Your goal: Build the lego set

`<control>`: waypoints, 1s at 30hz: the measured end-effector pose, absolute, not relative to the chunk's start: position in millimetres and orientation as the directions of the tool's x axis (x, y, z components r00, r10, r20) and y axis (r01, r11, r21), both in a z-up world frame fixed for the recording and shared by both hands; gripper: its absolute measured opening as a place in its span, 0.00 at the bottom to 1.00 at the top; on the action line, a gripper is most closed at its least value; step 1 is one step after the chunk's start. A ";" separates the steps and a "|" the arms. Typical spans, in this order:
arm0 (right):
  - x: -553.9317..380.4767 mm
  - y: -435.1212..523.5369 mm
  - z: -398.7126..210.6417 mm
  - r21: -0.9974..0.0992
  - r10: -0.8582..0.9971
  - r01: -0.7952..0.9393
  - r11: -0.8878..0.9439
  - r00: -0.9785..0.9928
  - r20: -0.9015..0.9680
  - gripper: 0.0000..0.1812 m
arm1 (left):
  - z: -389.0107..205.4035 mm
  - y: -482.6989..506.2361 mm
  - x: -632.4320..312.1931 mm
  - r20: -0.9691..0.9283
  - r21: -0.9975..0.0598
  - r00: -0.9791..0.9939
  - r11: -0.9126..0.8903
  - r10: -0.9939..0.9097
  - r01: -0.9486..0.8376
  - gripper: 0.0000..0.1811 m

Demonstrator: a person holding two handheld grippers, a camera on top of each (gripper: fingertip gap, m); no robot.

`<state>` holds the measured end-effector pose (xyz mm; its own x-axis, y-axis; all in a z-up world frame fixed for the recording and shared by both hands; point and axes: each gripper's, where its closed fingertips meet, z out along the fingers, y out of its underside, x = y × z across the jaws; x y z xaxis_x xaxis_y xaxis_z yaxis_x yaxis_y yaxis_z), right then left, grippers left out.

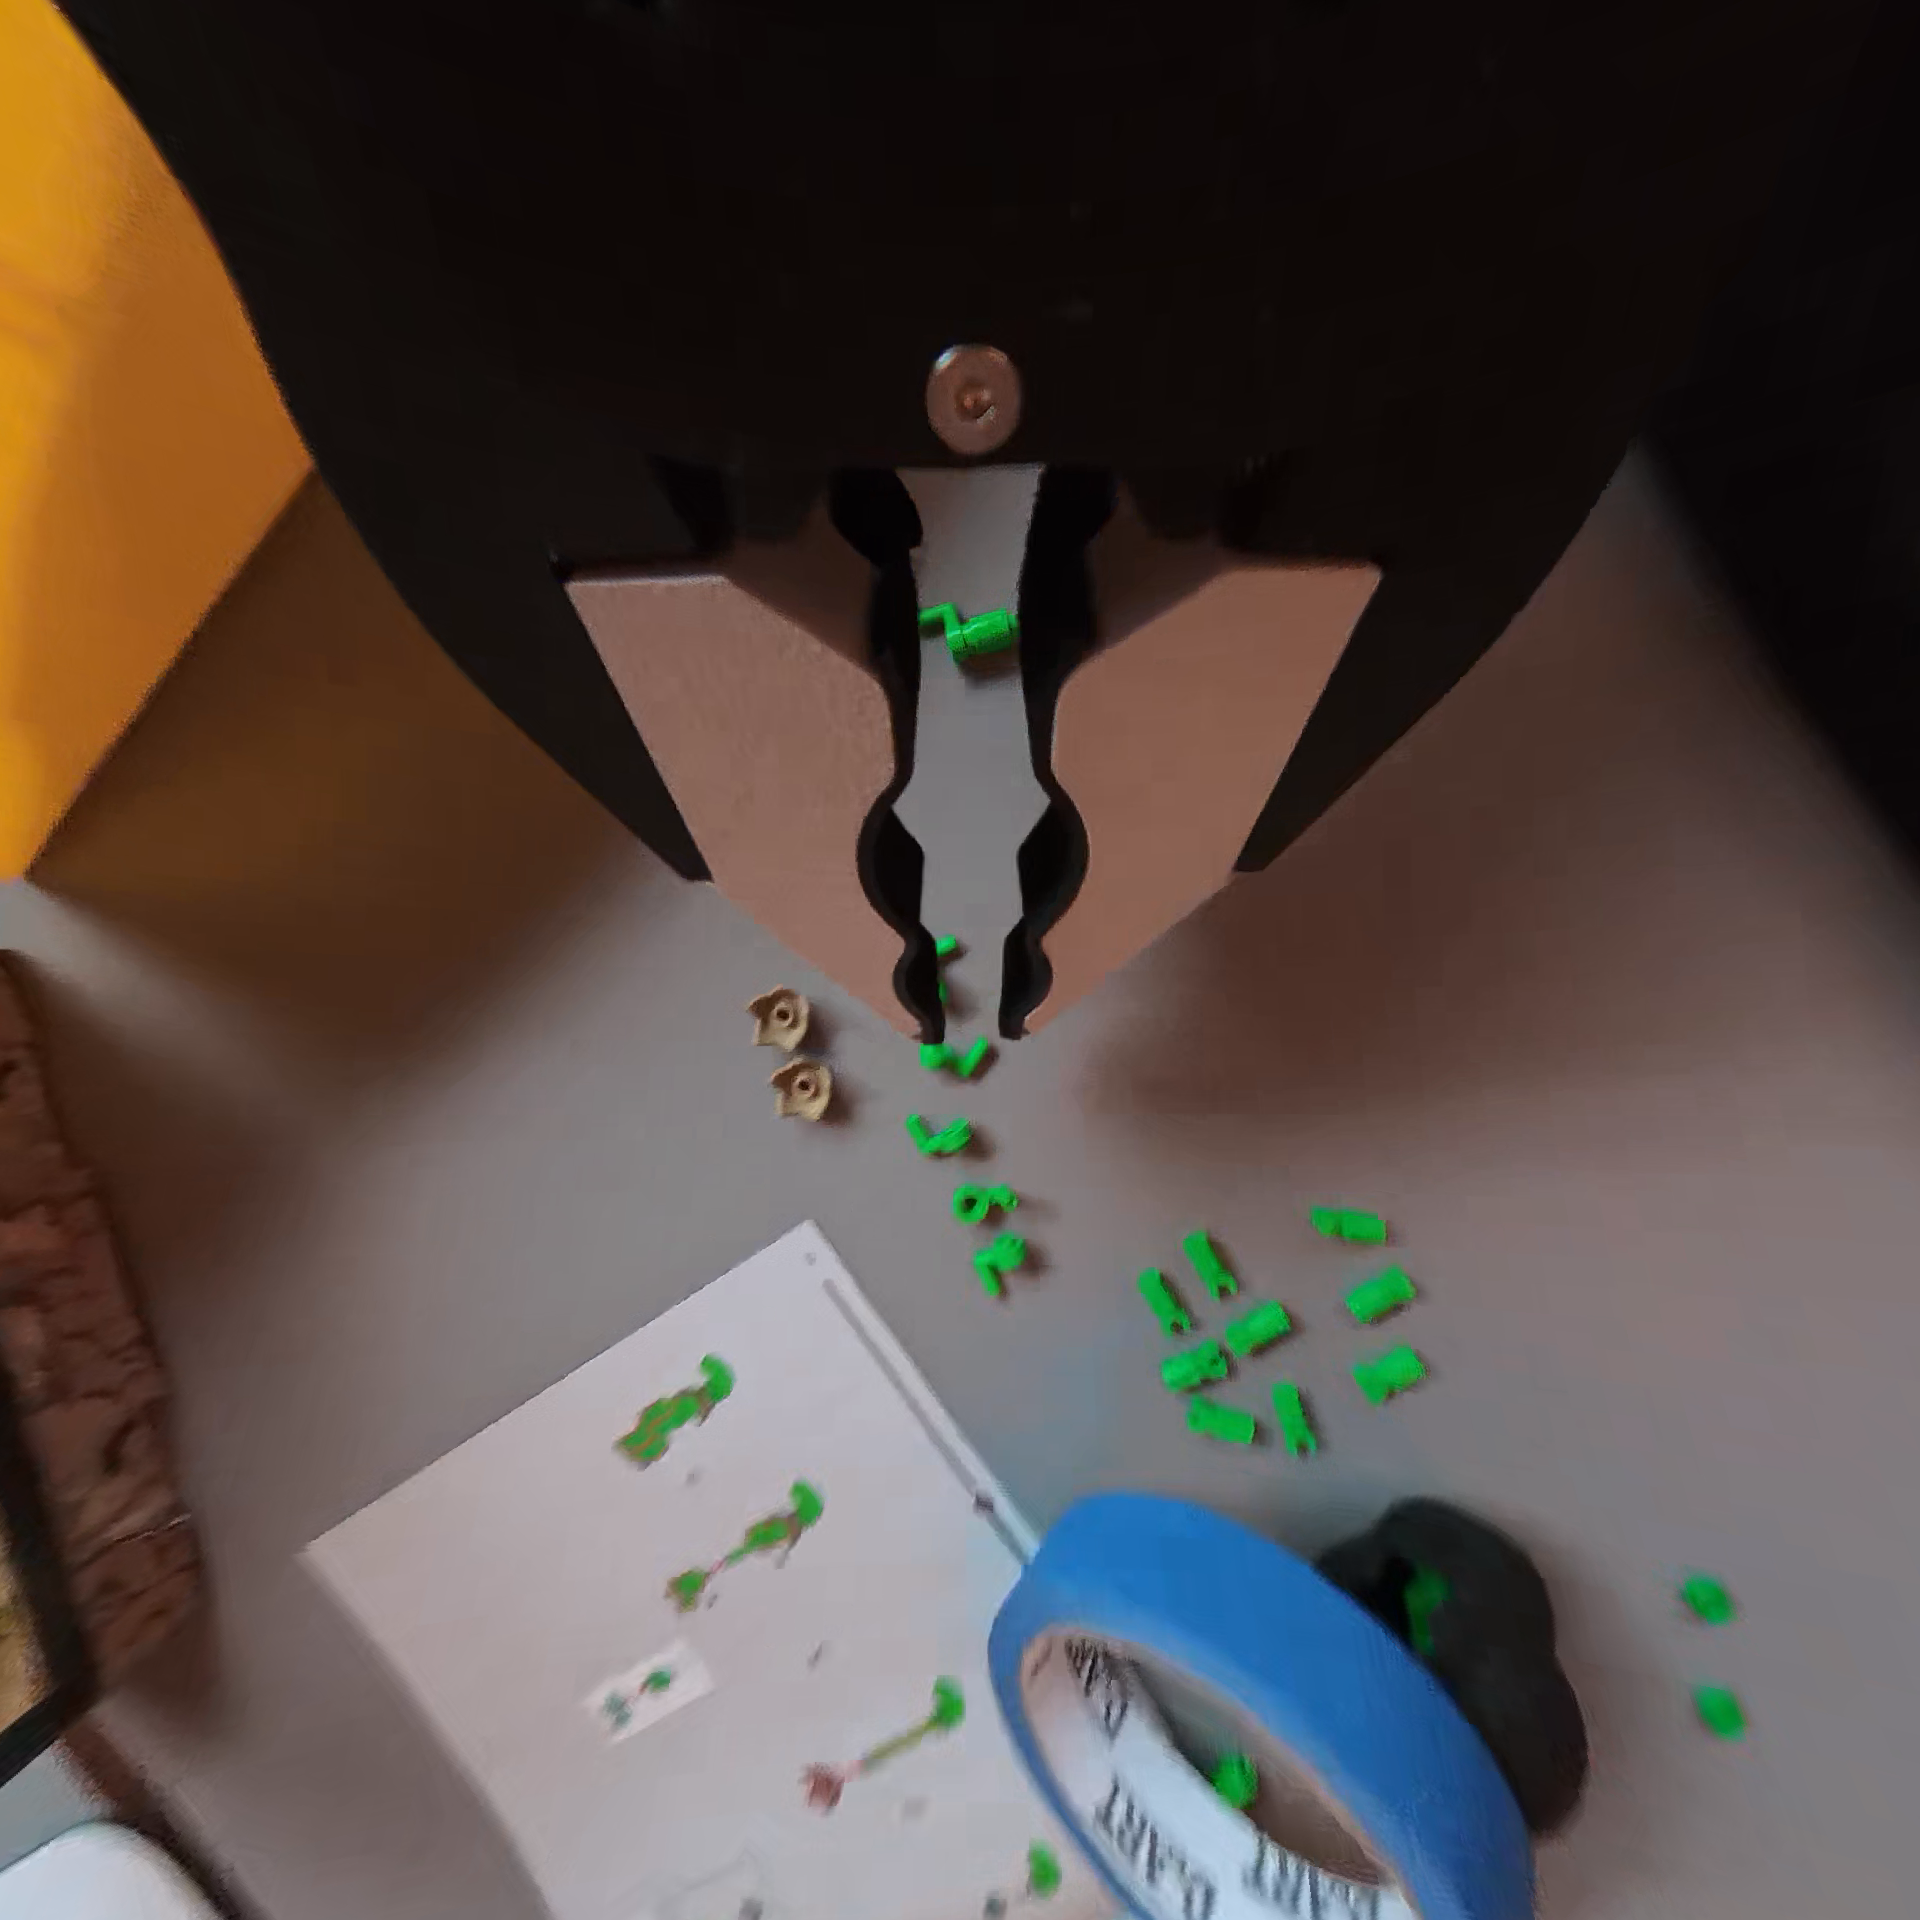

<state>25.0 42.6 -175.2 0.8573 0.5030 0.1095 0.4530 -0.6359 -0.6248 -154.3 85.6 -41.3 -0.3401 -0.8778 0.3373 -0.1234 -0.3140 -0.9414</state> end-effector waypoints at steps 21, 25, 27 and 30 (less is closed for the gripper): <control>34.8 38.6 -201.5 -0.583 0.507 0.432 -0.688 0.861 0.039 0.01 | -47.4 80.7 -152.1 0.355 -0.934 -0.350 -0.313 -0.867 -0.172 0.10; 14.7 33.9 -184.6 -0.619 0.545 0.457 -0.639 0.837 0.056 0.01 | -44.9 86.5 -153.9 0.357 -0.934 -0.329 -0.322 -0.874 -0.156 0.10; -29.3 29.3 -163.2 -0.676 0.654 0.514 -0.527 0.754 0.063 0.01 | -45.6 93.5 -155.2 0.365 -0.931 -0.302 -0.333 -0.881 -0.152 0.09; -110.9 18.0 -151.5 -0.717 0.829 0.603 -0.351 0.556 0.061 0.01 | -52.6 109.2 -157.9 0.369 -0.926 -0.233 -0.337 -0.900 -0.168 0.09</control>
